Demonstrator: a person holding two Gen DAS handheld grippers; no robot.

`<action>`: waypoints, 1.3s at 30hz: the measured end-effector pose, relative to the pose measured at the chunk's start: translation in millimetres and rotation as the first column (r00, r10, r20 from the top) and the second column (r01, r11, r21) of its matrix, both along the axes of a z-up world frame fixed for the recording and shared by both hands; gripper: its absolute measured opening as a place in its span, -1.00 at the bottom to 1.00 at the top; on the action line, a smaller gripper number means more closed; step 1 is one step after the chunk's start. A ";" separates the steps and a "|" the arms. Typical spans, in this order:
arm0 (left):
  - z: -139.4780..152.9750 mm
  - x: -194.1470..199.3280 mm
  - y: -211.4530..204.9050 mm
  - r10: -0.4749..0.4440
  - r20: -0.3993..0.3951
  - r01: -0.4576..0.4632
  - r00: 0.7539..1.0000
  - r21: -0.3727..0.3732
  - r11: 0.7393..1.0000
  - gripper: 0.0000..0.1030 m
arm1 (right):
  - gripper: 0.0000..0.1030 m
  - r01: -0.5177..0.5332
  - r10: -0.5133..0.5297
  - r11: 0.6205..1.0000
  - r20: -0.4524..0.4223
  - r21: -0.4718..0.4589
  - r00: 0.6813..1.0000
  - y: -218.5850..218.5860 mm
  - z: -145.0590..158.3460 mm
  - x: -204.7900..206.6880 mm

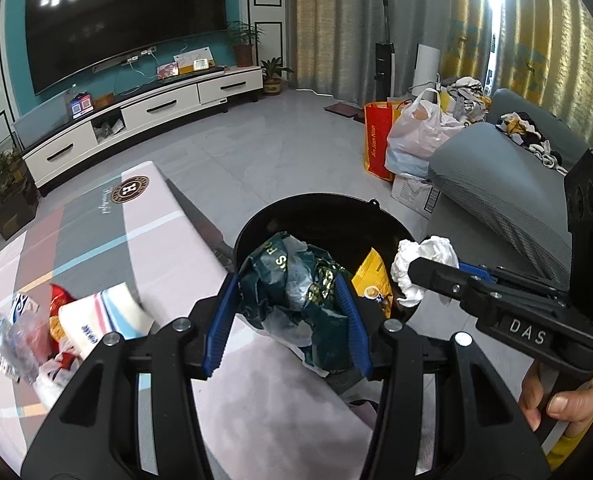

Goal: Collect trash
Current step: 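Open both tools over the bin to drop the green bag and tissue, then move both tools back toward the trash on the table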

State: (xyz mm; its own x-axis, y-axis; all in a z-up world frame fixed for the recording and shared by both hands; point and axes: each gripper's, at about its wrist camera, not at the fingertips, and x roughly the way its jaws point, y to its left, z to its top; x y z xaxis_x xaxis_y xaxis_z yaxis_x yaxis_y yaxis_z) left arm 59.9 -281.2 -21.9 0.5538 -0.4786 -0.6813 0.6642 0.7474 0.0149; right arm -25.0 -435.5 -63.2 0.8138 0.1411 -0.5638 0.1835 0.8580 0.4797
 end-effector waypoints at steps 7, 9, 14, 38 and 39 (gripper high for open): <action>-12.3 12.5 -20.2 -0.028 -0.004 0.028 1.000 0.017 0.999 -0.01 | -0.57 0.019 -0.019 1.000 -0.021 0.006 1.000 -9.9 -9.3 11.4; -16.8 14.2 -27.2 -0.039 -0.001 0.039 0.999 0.028 0.999 -0.01 | -0.56 0.023 -0.023 1.000 -0.030 0.008 0.999 -11.3 -12.6 15.3; -24.4 20.1 -36.6 -0.050 -0.005 0.051 0.999 0.048 0.998 -0.01 | -0.54 0.033 -0.032 0.999 -0.051 0.009 0.998 -15.6 -20.1 24.8; -27.9 38.1 -33.5 -0.007 -0.008 0.008 1.000 0.040 0.999 0.68 | 0.05 0.117 -0.112 0.991 -0.076 0.066 0.991 -35.1 -30.8 31.5; -26.5 35.9 -27.5 -0.001 -0.011 0.001 1.000 0.031 1.000 0.73 | 0.05 0.116 -0.111 0.991 -0.075 0.068 0.991 -34.4 -29.5 29.9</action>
State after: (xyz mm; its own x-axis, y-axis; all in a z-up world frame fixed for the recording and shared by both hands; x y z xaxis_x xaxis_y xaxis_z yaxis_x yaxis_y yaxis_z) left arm 95.8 -308.7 -48.4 0.5461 -0.4575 -0.7017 0.6650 0.7462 0.0310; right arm 4.9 -470.0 -92.6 0.7850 0.0926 -0.6125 0.3133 0.7937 0.5215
